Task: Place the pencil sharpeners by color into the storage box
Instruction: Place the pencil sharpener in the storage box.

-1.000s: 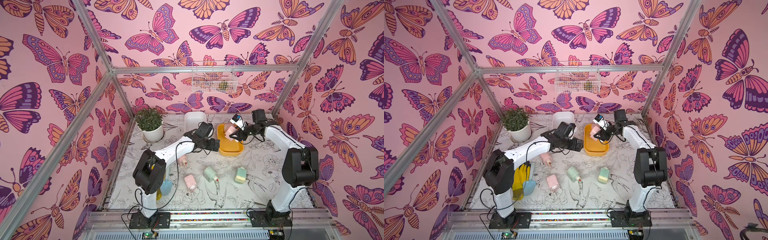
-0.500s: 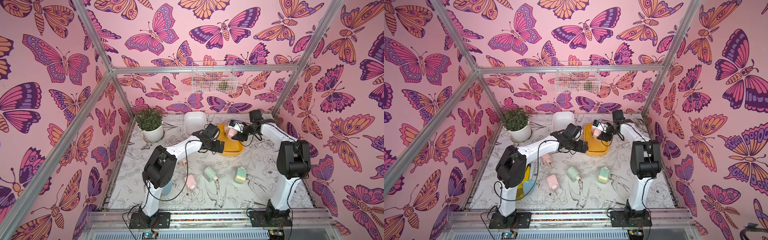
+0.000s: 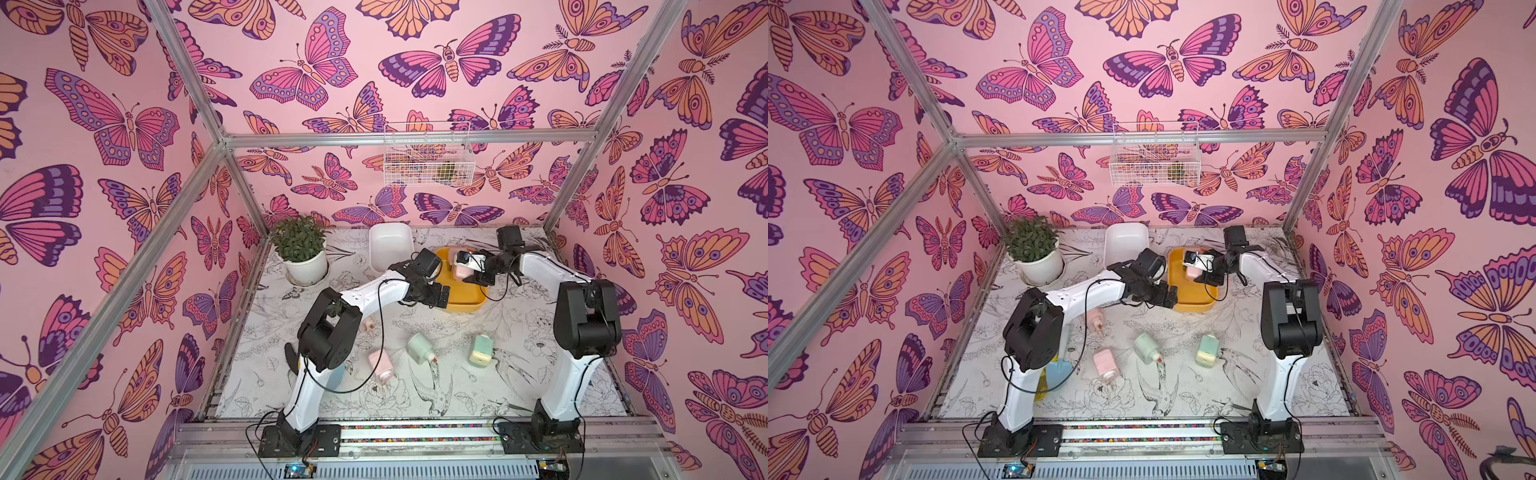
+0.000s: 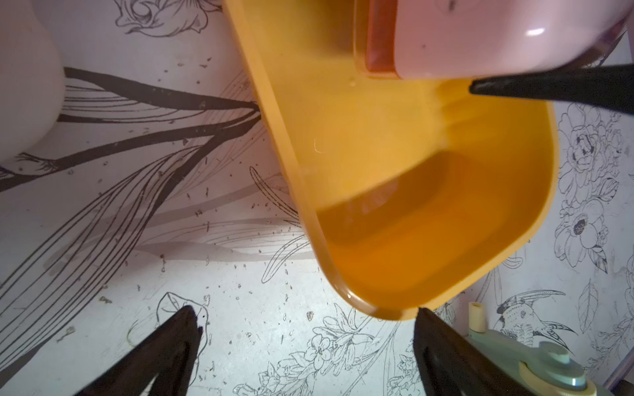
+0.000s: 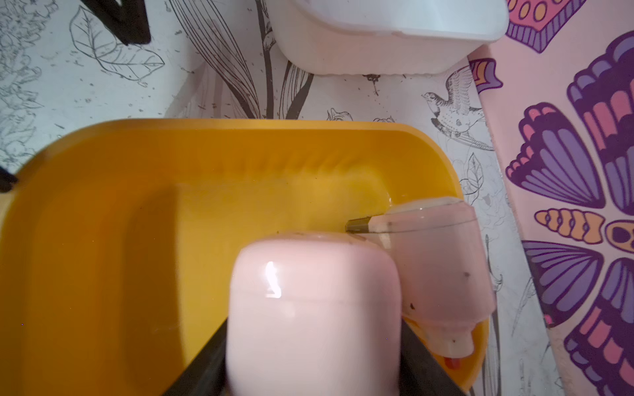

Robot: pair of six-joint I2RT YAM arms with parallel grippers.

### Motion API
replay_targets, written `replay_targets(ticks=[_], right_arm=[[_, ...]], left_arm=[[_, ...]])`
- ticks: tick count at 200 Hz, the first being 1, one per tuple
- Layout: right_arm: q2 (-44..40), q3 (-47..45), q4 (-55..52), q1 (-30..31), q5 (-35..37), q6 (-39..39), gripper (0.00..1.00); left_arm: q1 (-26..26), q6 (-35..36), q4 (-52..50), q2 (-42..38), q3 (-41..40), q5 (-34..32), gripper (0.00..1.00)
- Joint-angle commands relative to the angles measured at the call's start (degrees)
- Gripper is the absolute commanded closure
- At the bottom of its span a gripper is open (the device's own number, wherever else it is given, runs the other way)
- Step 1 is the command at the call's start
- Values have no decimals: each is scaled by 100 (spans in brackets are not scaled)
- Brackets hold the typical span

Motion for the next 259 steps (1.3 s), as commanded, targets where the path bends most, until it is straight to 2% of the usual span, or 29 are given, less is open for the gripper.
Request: replay_targets(ticks=[1,75,113,145,209,259], right_arm=[[113,26,133,2,20,-262,100],[395,93,297,85,68,-337,100],[517,73,366,137,371,-473,100],[515,33,506,138,377,-445,90],[629,91,746,142,265,-292,81],[616,166,554,150,179,-432,69]], left_arm=[[12,-53,-139,140,222,-53,0],[22,-48,-315,498,492,-65,0],[27,-97,-352,529,339,-91,0],[32,-75,-390,485,248,-169,0],[45,-58,-446,520,237,-111,0],[44,-36,-513,517,236,-118,0]])
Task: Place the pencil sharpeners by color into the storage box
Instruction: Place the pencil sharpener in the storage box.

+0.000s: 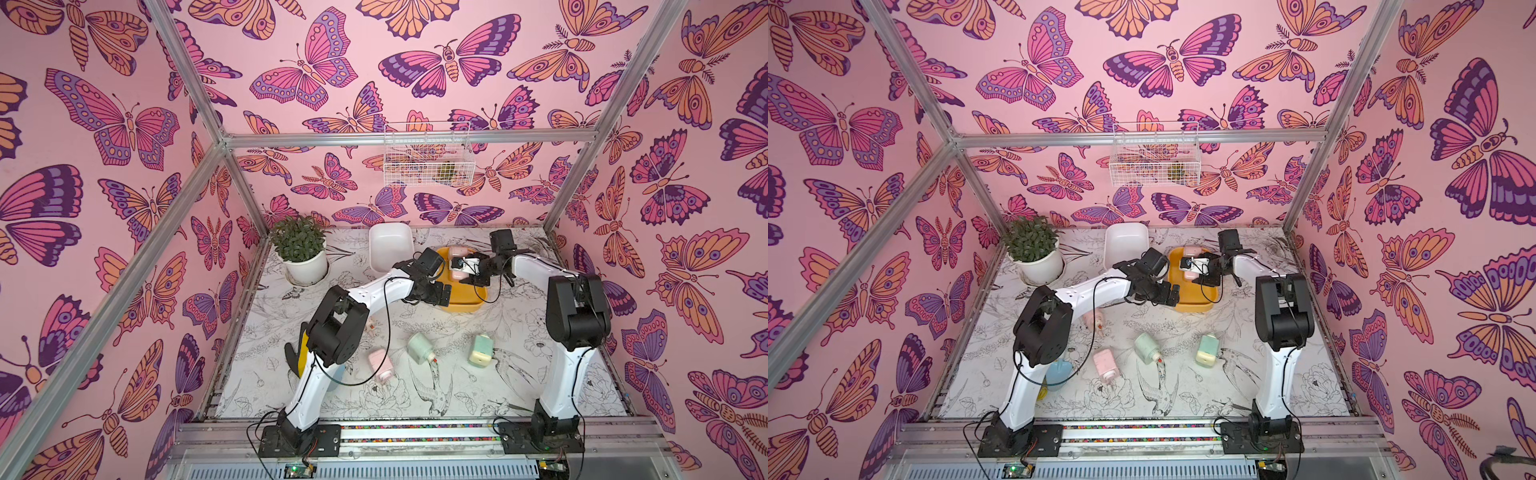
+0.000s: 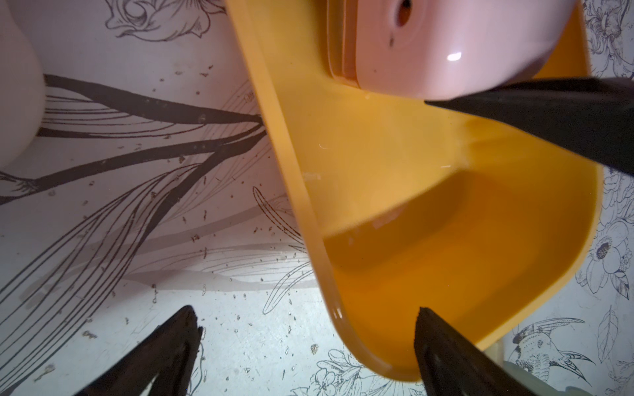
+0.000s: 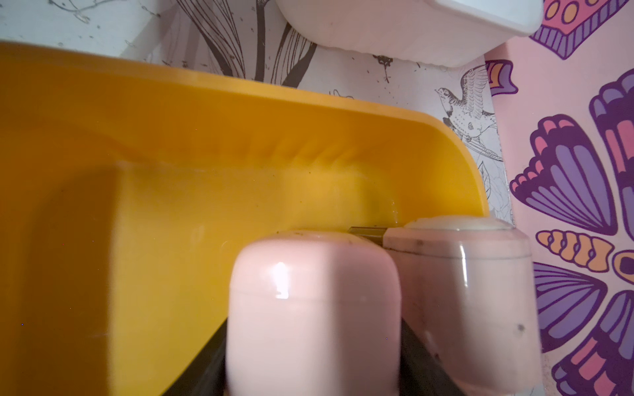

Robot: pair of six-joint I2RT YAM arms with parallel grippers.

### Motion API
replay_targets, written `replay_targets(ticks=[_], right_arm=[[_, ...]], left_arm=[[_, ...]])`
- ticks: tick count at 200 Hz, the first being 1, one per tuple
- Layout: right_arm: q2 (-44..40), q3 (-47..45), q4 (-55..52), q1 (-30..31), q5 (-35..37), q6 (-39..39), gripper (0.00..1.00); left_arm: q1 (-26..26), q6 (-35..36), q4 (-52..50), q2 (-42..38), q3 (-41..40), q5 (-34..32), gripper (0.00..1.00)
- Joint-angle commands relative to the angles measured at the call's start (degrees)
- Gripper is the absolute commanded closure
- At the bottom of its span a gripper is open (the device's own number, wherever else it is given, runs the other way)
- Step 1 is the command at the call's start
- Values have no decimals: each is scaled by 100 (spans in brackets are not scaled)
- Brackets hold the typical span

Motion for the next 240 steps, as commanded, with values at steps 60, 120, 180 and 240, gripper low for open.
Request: replay_targets(ticks=[60,120,180,240], right_arm=[[-57,173,-196,35,1,-207,51],[-202,9,217,33,42,-85,41],[-277,-12,231,42,5,-62,27],[-563,-41,-278,41,-140,-207,28]], left_arm=[[29,85,-411,82,-122,-46,0],[34,76,-421,69,-122,-37,0],[27,72,-424,73,-148,-21,0],[34,59,-426,84,-141,-1,0]])
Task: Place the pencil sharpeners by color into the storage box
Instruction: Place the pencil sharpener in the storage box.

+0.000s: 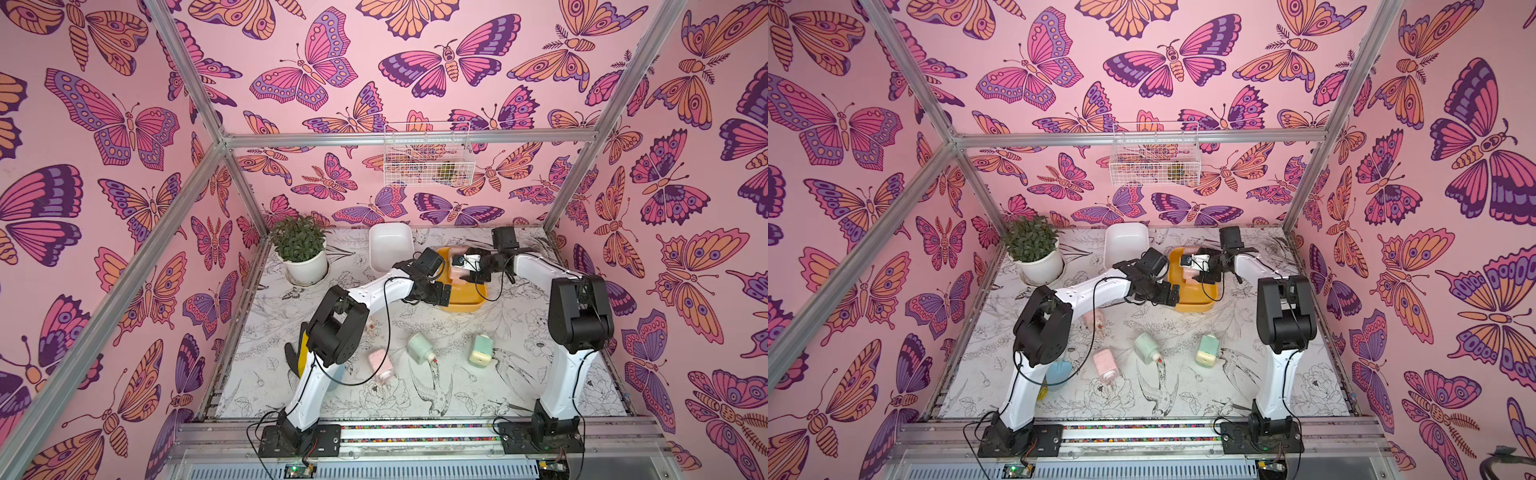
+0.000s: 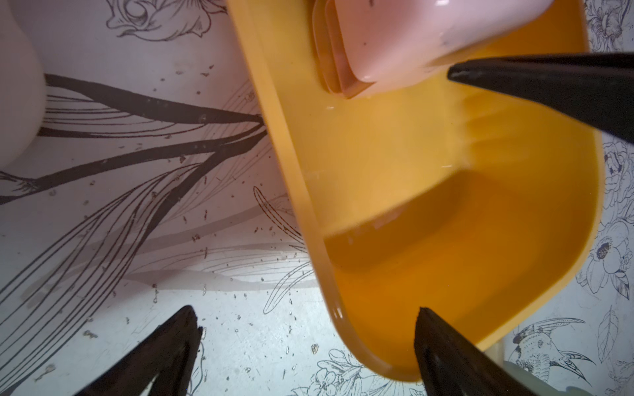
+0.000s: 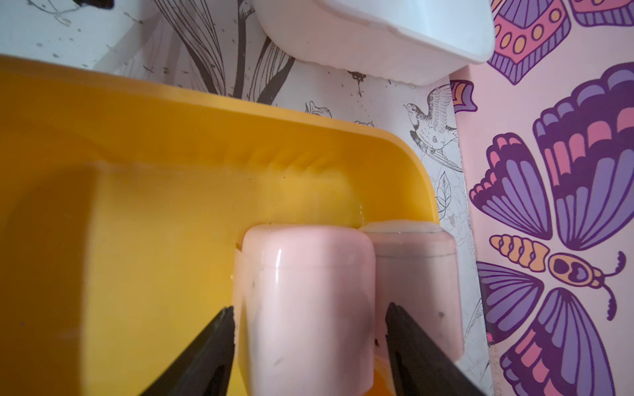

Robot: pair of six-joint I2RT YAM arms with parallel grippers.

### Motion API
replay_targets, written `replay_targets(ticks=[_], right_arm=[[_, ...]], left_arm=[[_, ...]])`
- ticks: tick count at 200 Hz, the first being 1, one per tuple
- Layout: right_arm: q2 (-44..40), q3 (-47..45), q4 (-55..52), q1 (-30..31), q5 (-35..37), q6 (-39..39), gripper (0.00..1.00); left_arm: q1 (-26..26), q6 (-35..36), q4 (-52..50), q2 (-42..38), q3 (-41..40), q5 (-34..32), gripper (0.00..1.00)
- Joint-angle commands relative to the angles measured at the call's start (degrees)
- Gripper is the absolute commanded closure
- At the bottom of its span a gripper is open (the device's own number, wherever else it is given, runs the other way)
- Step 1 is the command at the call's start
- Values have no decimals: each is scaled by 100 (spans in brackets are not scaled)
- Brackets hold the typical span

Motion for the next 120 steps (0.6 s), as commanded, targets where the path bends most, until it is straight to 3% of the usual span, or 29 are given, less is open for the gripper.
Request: replay_targets(ticks=[1,38,83,120], right_arm=[[-340,-55,-412,35,-175,-48,28],[-587,-136,-914,33,-261,39,29],[-750,-471,-306,35,-115,1266,35],[-497,-82,-1443,30,-171,938,40]], left_arm=[[34,57,-421,84,-140,-1,0],[34,73,-419,43,-174,-2,0],[34,80,-417,32,-166,38,0],[34,65,-414,31,-183,13,0]])
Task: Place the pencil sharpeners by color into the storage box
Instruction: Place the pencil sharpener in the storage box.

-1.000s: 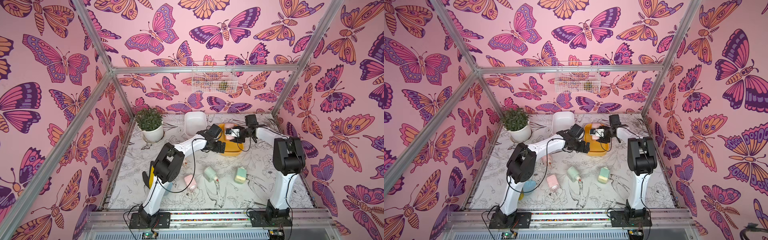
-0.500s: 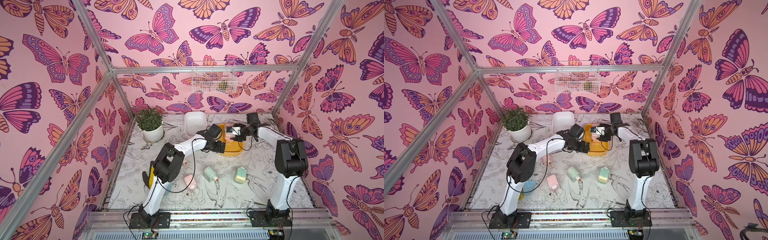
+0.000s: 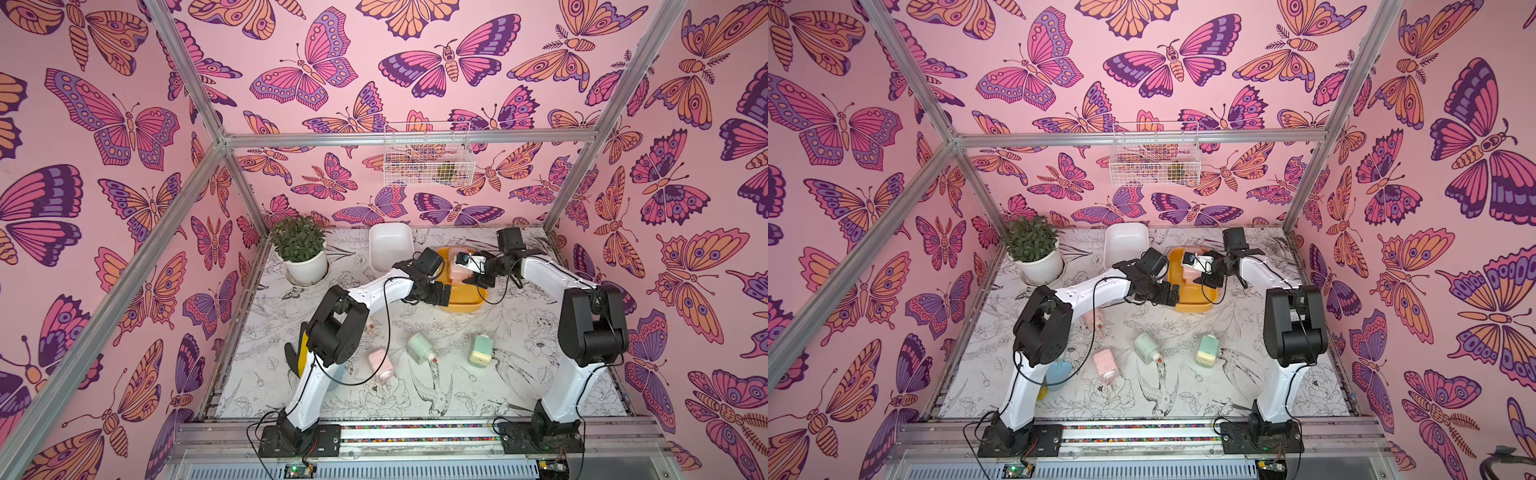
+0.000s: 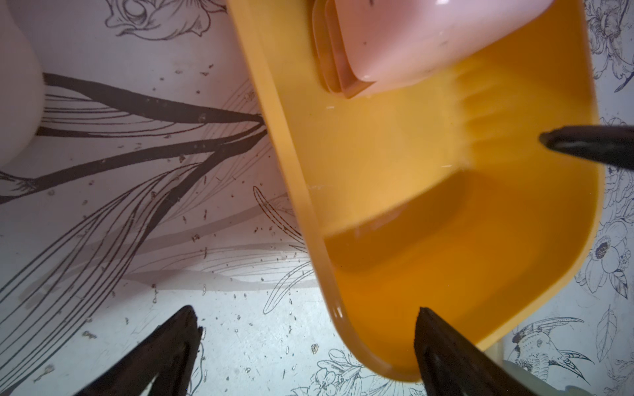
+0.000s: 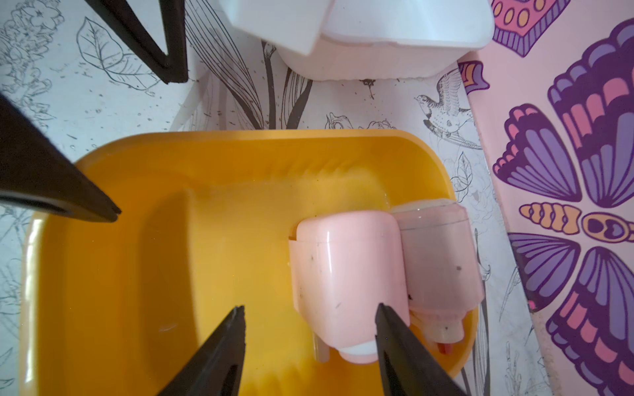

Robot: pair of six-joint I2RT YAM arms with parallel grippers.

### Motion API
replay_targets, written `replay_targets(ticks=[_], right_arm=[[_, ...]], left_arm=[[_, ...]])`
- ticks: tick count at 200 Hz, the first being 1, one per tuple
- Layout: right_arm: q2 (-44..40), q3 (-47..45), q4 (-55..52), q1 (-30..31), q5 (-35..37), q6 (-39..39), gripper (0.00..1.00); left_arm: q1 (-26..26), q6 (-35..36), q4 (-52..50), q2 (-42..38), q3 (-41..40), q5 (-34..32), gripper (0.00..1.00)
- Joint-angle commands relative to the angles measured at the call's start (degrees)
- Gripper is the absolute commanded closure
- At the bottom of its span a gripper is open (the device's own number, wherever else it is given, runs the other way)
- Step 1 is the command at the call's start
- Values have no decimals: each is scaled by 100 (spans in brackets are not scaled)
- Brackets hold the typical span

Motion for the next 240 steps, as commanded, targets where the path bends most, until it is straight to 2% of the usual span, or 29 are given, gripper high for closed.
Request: replay_targets(ticks=[1,39,70,85,125,166,240], right_arm=[[184,301,-841,32,-122,-1,40],[360,328,-1392,35,-435,-557,60],[646,440,-1180,100,-228,-654,92],[773,428,-897,149,-2,-612,100],[991,414,-540,255,383,-586,100],[1034,197,432,272,793,-246,100],[1030,76,856,266,947,-125,100]], left_arm=[[34,63,-424,27,-174,-7,0],[34,67,-424,39,-175,-6,0],[35,72,-422,66,-152,8,0],[40,67,-427,71,-148,3,0],[43,67,-423,78,-146,1,0],[51,85,-437,77,-157,12,0],[69,94,-442,76,-174,-1,0]])
